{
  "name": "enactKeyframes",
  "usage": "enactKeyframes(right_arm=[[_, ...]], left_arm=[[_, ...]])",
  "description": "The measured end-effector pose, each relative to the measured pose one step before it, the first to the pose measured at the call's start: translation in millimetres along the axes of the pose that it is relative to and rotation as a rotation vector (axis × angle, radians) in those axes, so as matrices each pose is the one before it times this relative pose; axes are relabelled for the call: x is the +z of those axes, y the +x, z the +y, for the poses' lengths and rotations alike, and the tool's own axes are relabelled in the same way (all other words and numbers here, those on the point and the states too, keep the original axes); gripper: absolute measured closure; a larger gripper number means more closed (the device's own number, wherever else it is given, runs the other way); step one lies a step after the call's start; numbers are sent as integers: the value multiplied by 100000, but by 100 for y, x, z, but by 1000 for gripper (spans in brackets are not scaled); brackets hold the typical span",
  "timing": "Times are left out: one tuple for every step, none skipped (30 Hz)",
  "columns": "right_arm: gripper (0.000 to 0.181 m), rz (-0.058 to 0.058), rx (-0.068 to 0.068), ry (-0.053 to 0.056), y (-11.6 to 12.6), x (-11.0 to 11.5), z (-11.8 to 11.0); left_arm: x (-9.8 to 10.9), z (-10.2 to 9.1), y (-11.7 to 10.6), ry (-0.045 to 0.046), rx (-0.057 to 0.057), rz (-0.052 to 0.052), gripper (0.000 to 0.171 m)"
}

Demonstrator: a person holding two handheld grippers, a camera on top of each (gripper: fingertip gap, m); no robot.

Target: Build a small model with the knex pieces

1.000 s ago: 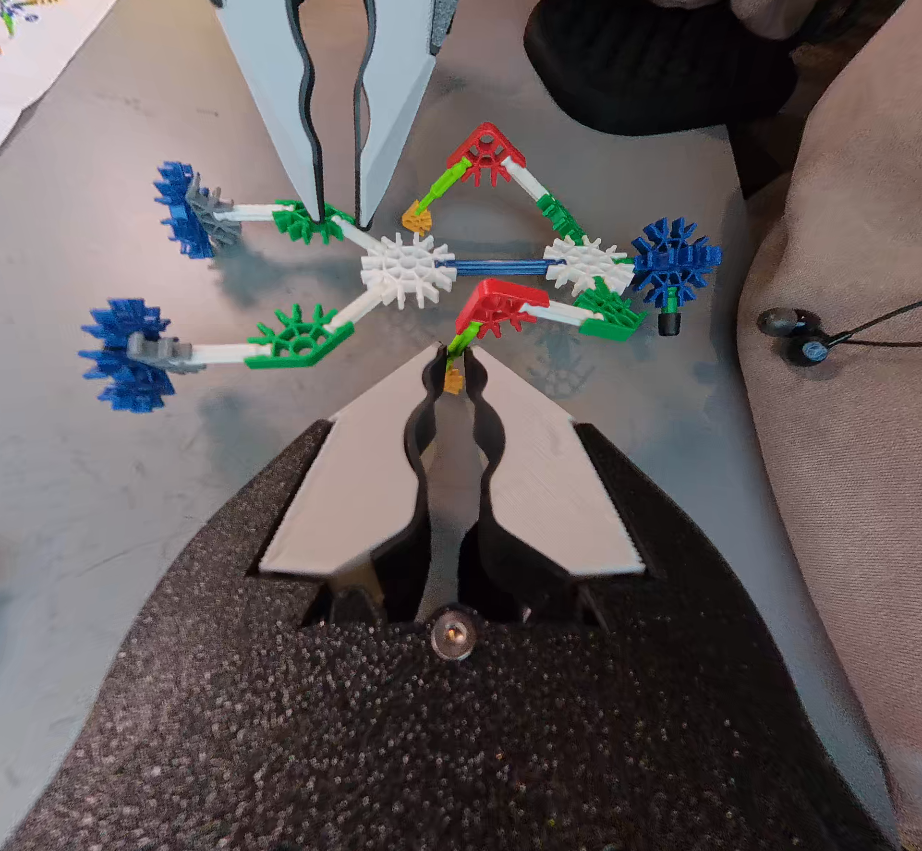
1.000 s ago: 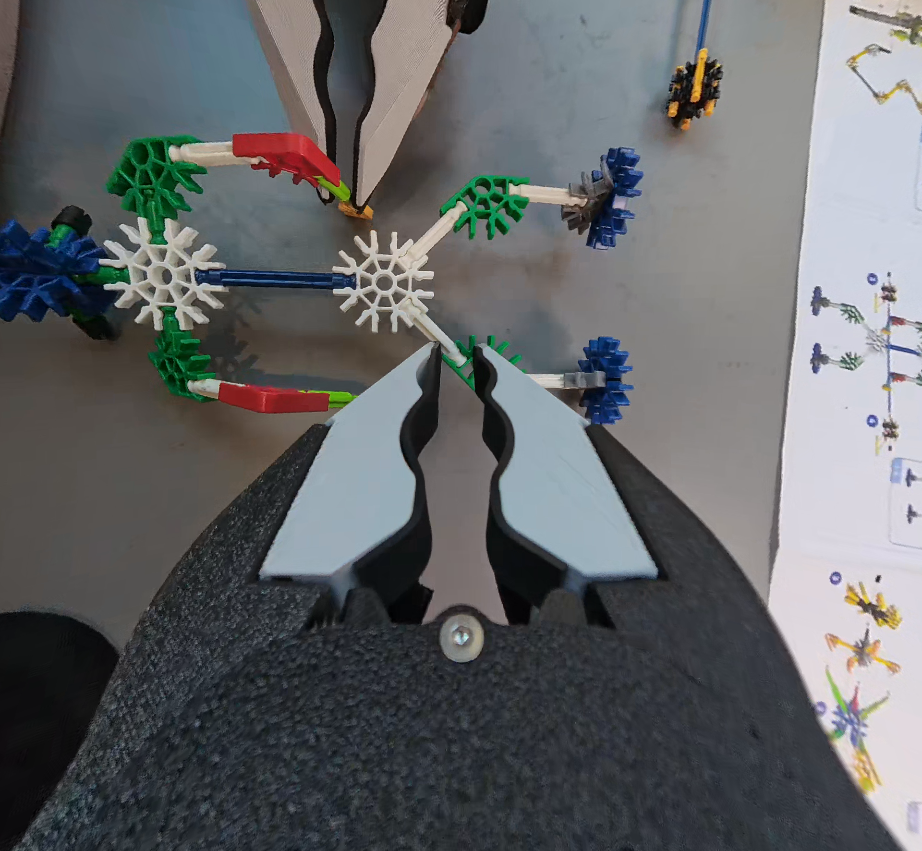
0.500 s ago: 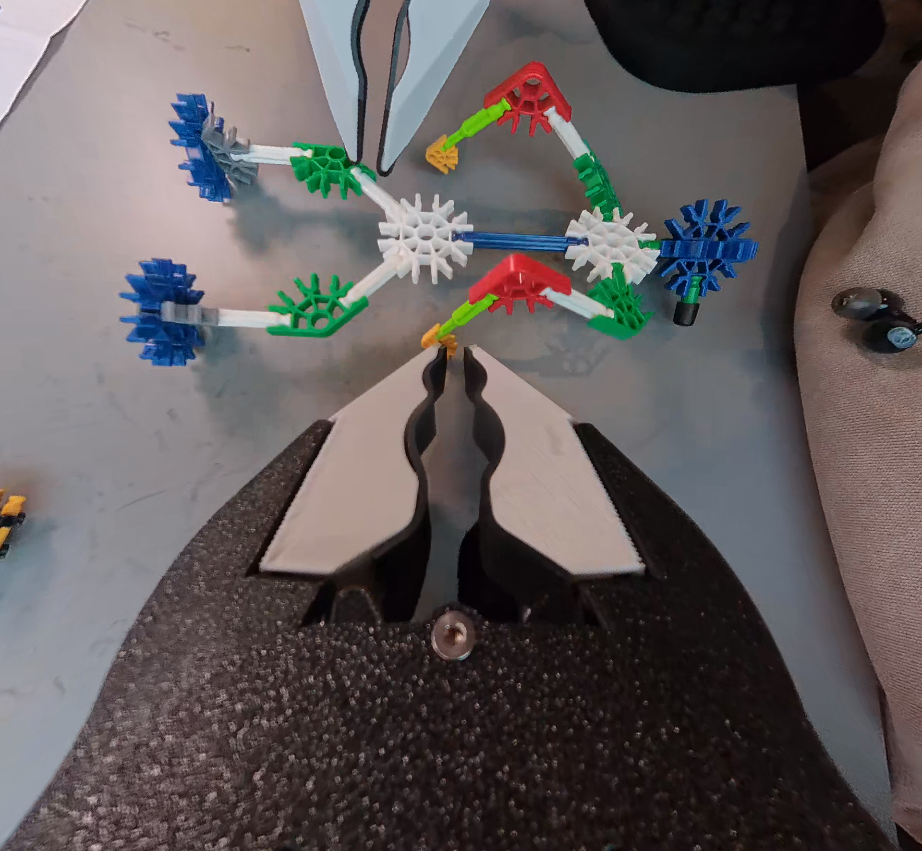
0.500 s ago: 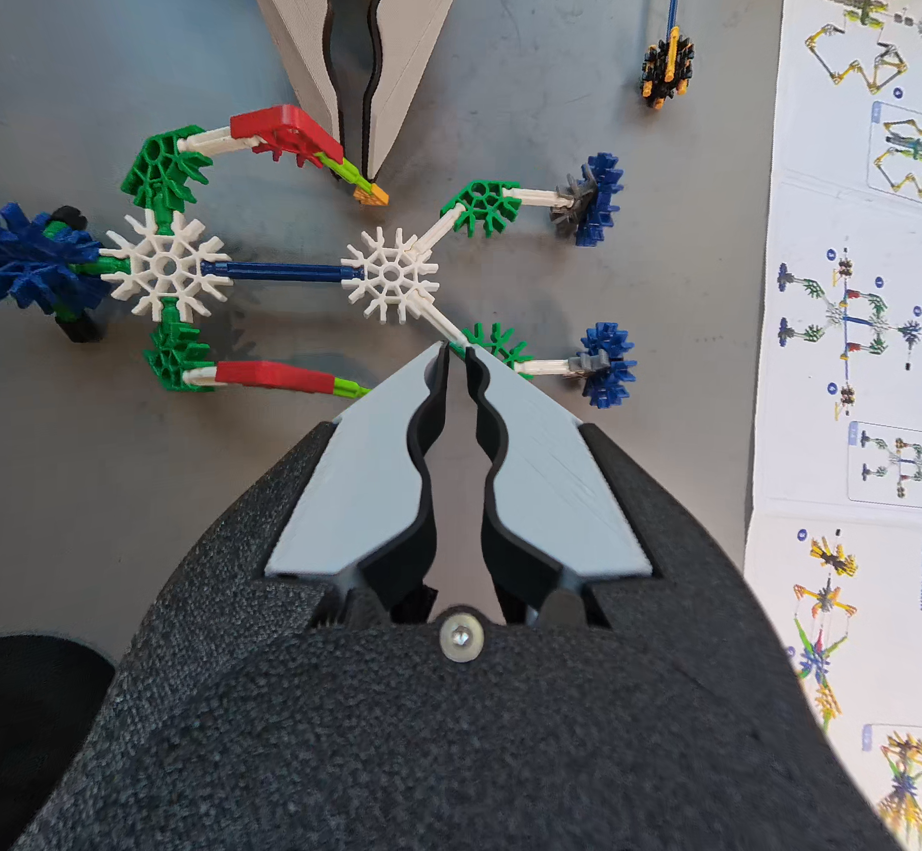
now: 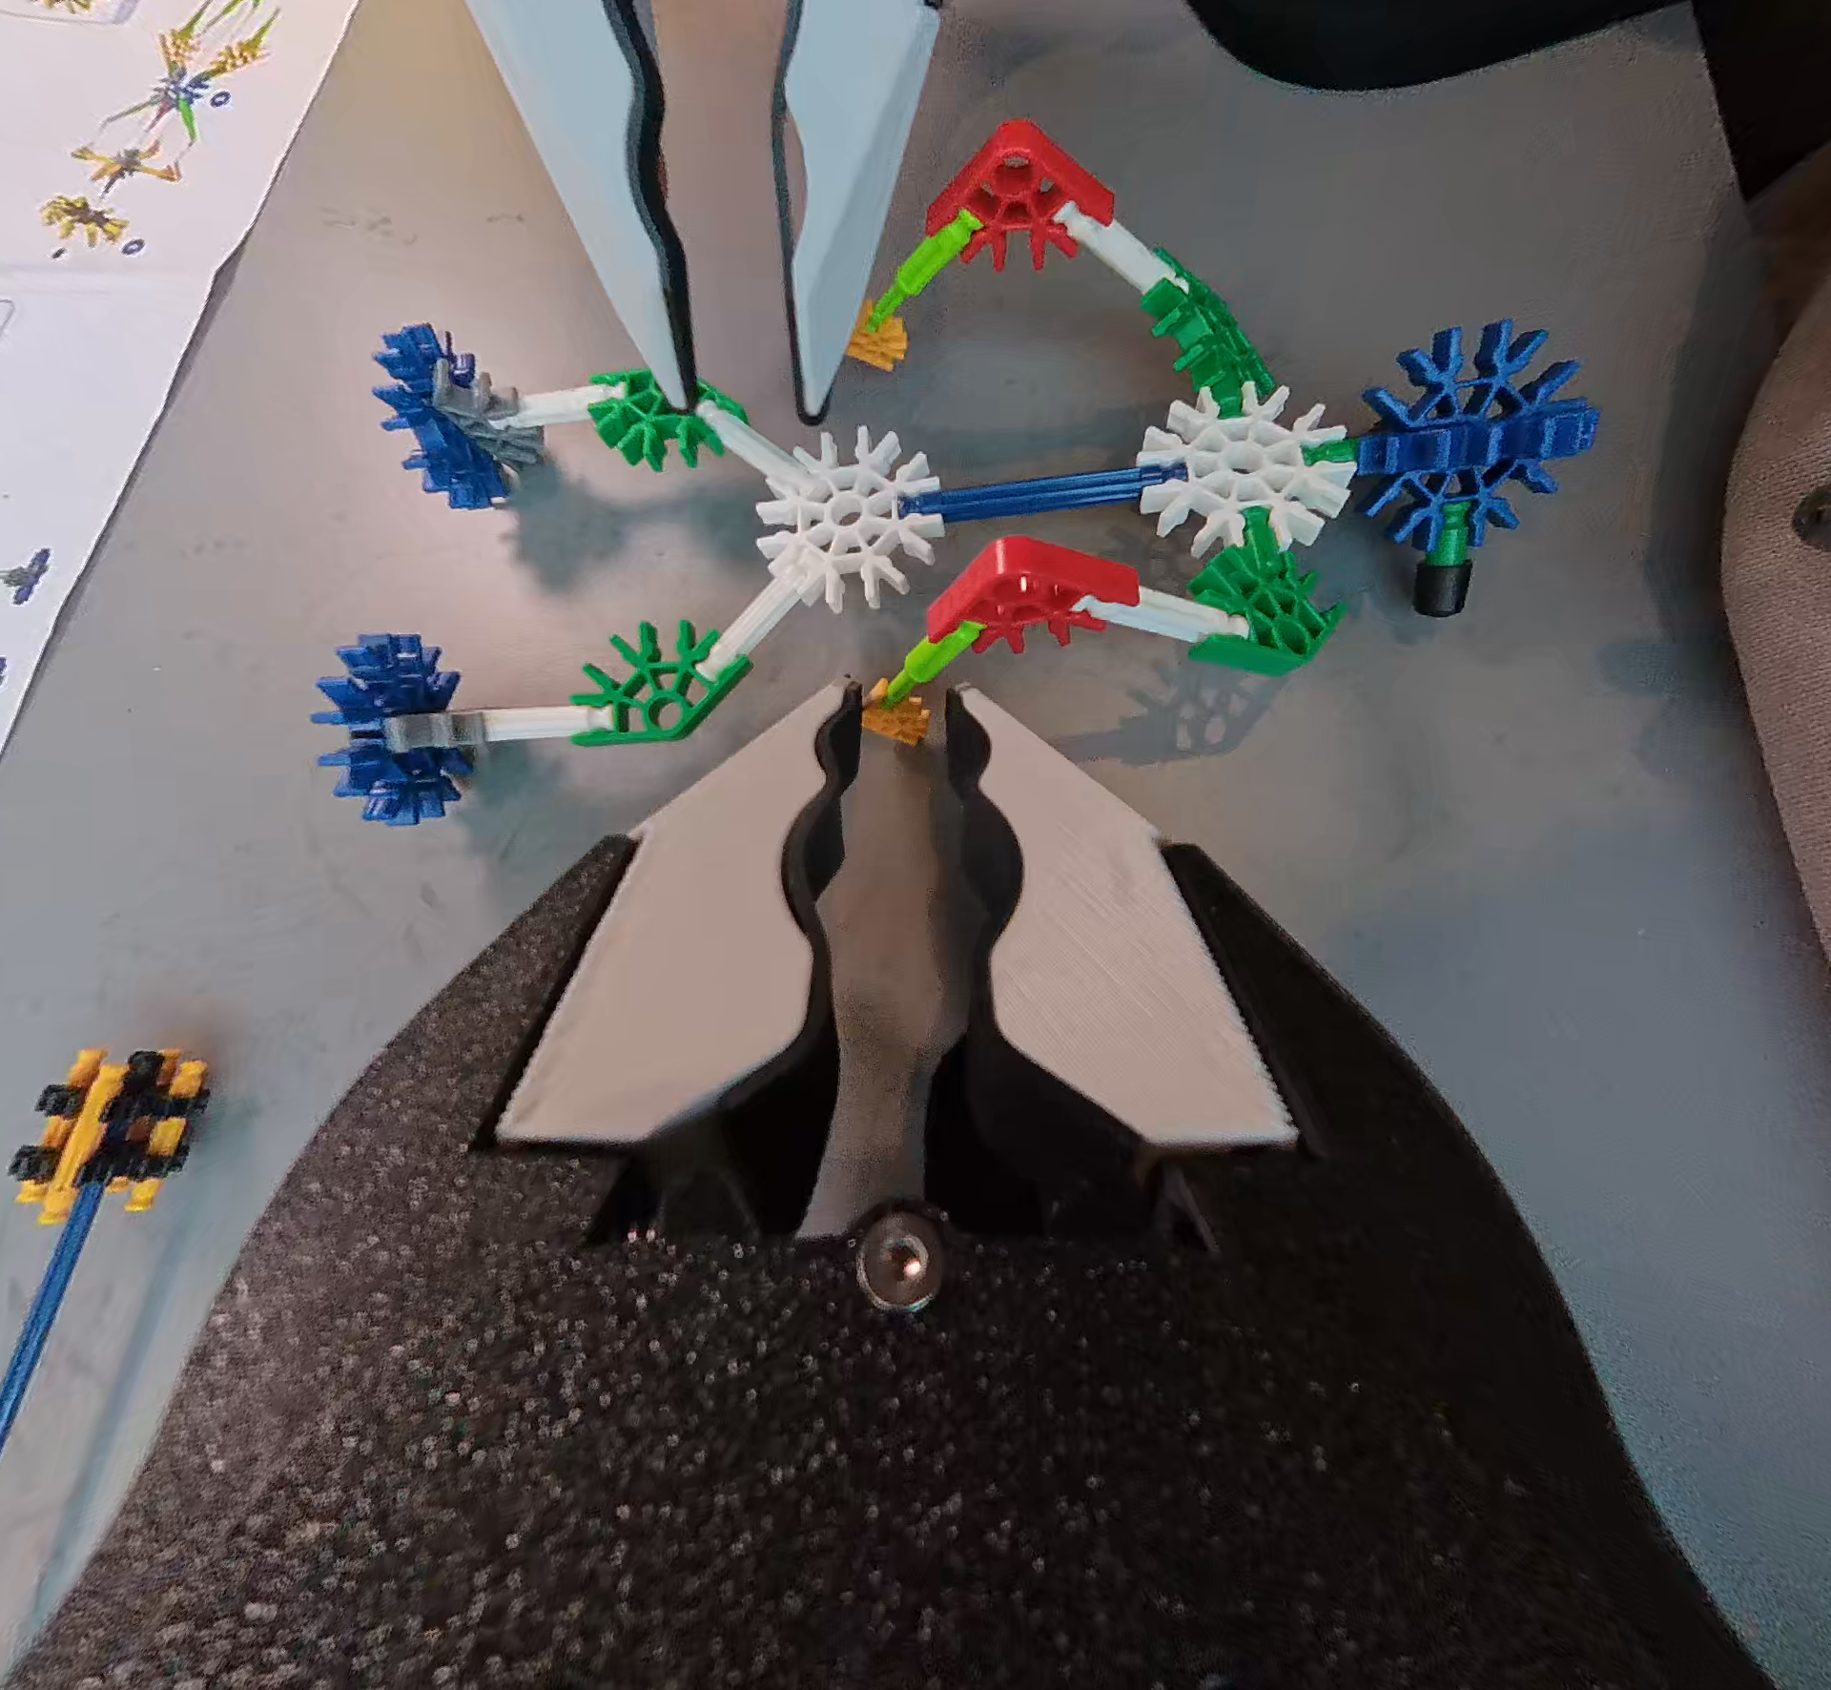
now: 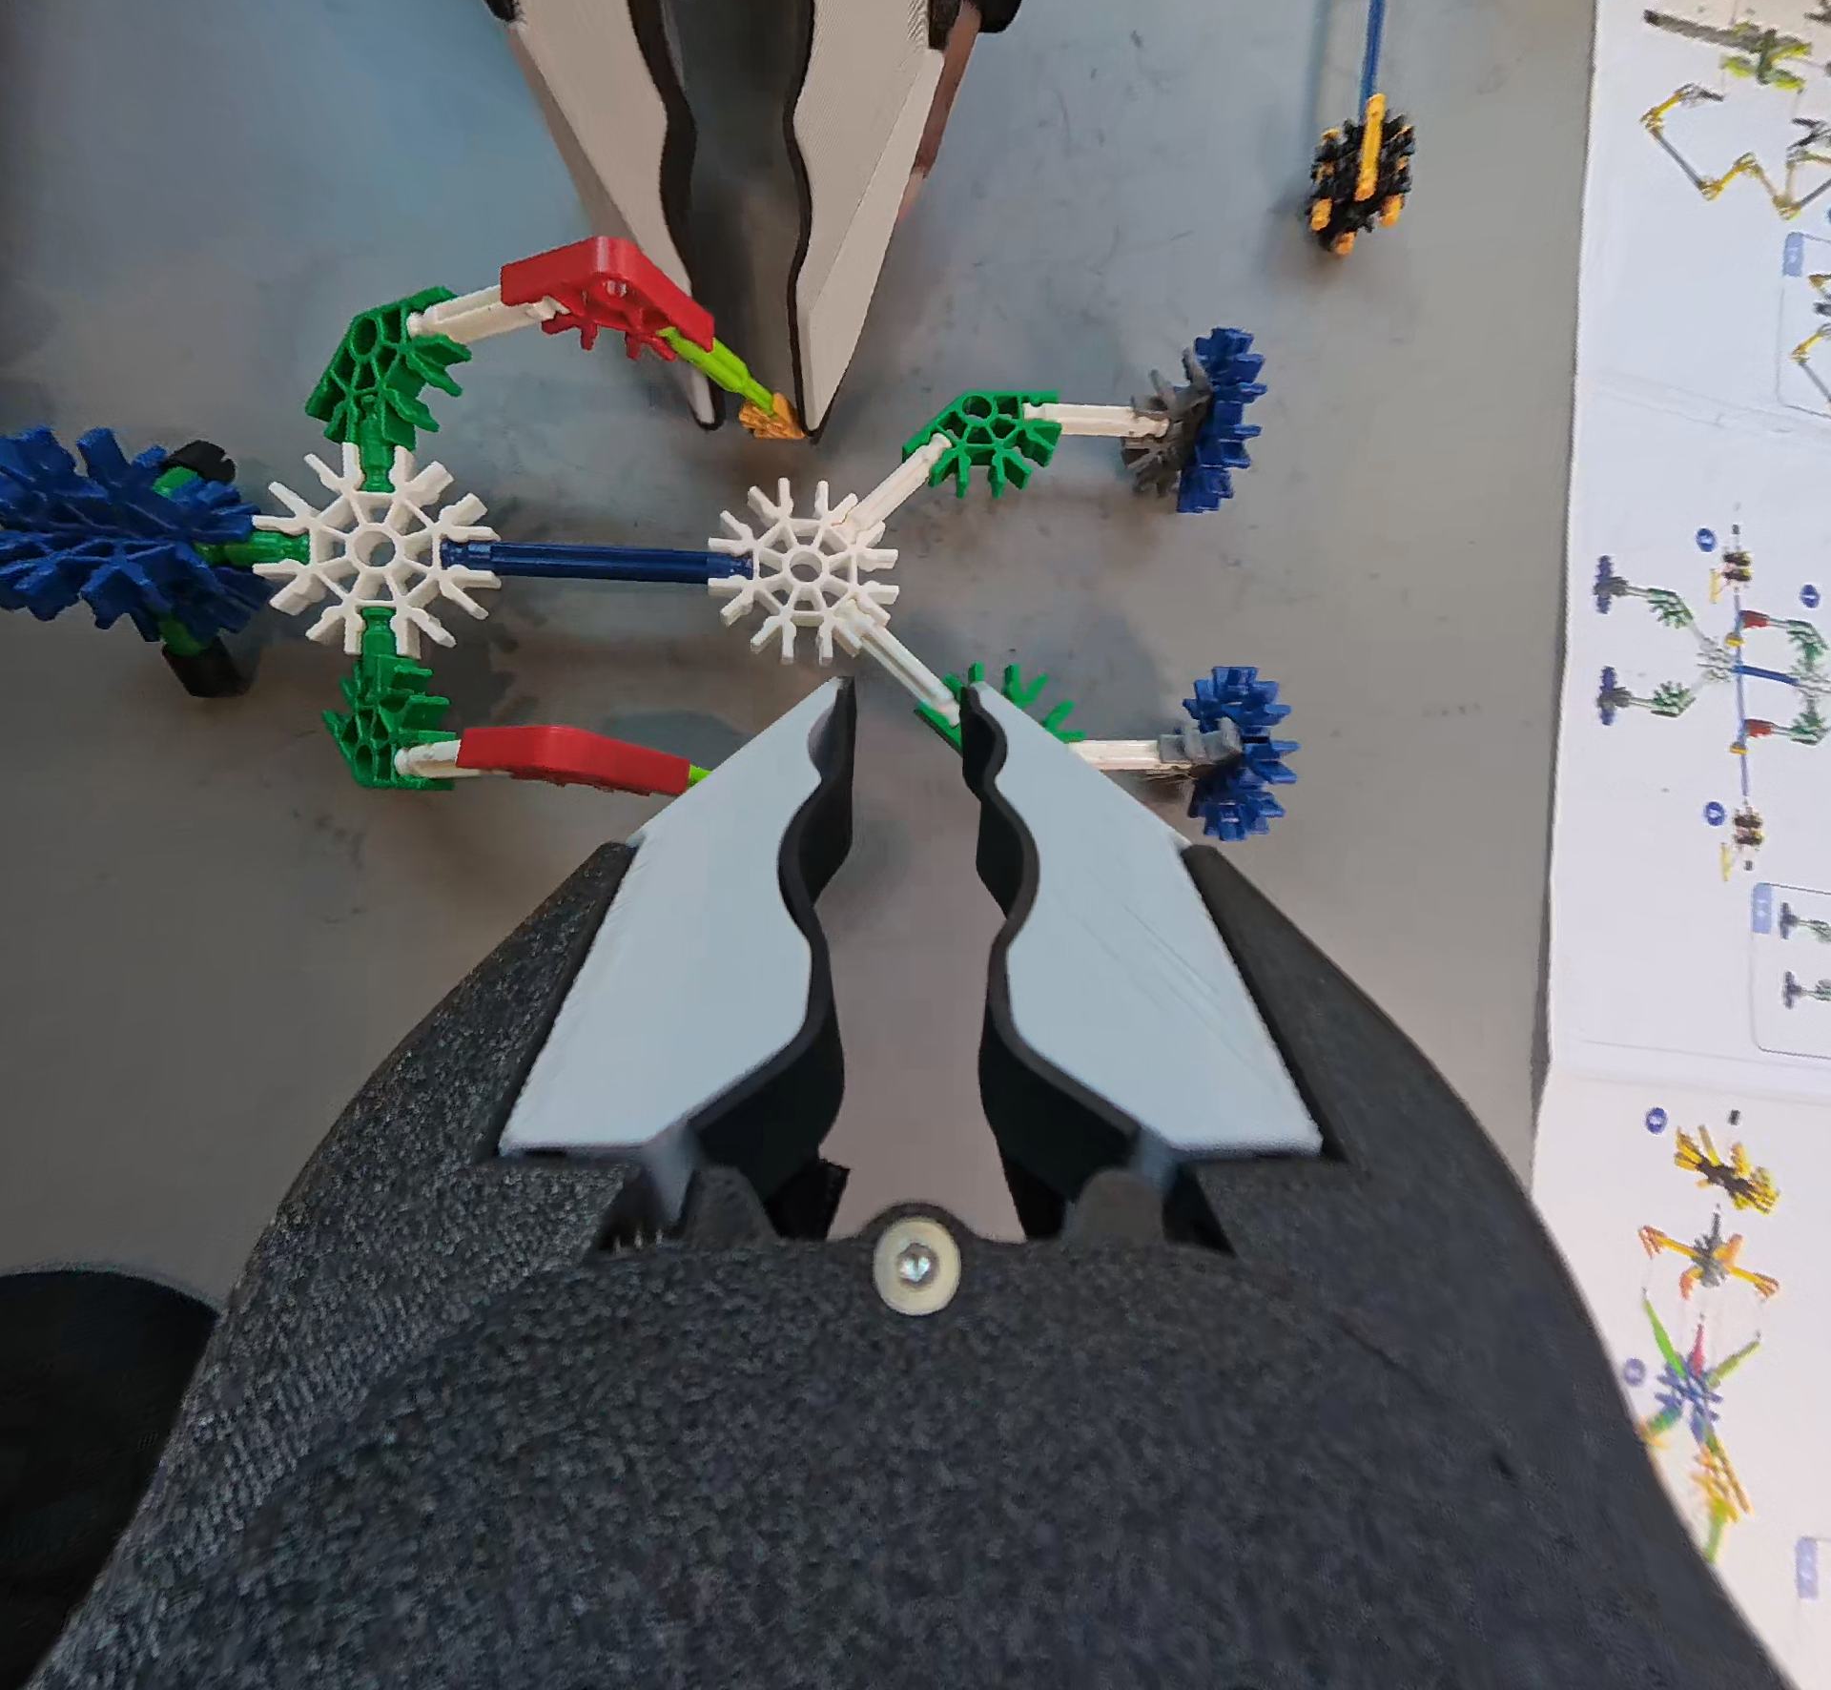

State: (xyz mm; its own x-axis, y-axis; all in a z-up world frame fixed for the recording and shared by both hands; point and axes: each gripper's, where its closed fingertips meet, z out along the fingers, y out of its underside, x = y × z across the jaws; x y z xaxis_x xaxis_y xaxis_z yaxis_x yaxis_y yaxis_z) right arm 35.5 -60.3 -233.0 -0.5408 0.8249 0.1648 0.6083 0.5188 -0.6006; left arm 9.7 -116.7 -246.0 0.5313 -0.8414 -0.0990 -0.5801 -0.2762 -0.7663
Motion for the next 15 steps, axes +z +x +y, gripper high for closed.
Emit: enactKeyframes(right_arm=[[161, -1360, 395, -1145, -212, 217, 203], [162, -423, 112, -141, -57, 76, 42], [164, 248, 182, -139, 57, 2, 46], [169, 1082, 162, -491, 193, -36, 99], [174, 1167, -7, -340, 201, -49, 74], [175, 404, 9, -103, 60, -45, 32], [175, -73, 357, -394, -16, -18, 48], [175, 58, 179, -573, -7, 10, 45], [175, 376, -232, -340, 20, 1, -19], [175, 324, -24, -861, 31, 27, 44], [175, 557, 7, -1173, 97, 31, 77], [175, 514, -68, -1076, 88, 19, 87], [176, 444, -191, -1002, 66, -8, 79], [176, 707, -297, -574, 99, -41, 18], [176, 492, 91, -928, 92, -34, 73]], left_arm=[[-23, 73, -128, -109, -35, -567, 158], [-100, 47, 36, -13, -667, 765, 159], [-108, 100, -40, -387, -849, 398, 159], [-133, 115, -50, -549, -448, 219, 160], [-142, 149, -47, -795, -28, -11, 160], [-154, 155, -59, -951, 262, -236, 160], [-176, 143, -91, -1043, 375, -331, 160], [-183, 150, -68, -1158, 173, -44, 160], [-170, 209, 11, -1462, -288, 709, 160], [-164, 288, -22, -1863, -261, 581, 160], [-158, 201, -136, -1134, -124, -379, 160], [-149, 301, -33, -1497, -160, 190, 160], [-184, 261, 14, -1172, -259, 528, 160], [-159, 247, -7, -874, -480, 331, 160], [-121, 200, 29, -509, -728, 523, 160]])
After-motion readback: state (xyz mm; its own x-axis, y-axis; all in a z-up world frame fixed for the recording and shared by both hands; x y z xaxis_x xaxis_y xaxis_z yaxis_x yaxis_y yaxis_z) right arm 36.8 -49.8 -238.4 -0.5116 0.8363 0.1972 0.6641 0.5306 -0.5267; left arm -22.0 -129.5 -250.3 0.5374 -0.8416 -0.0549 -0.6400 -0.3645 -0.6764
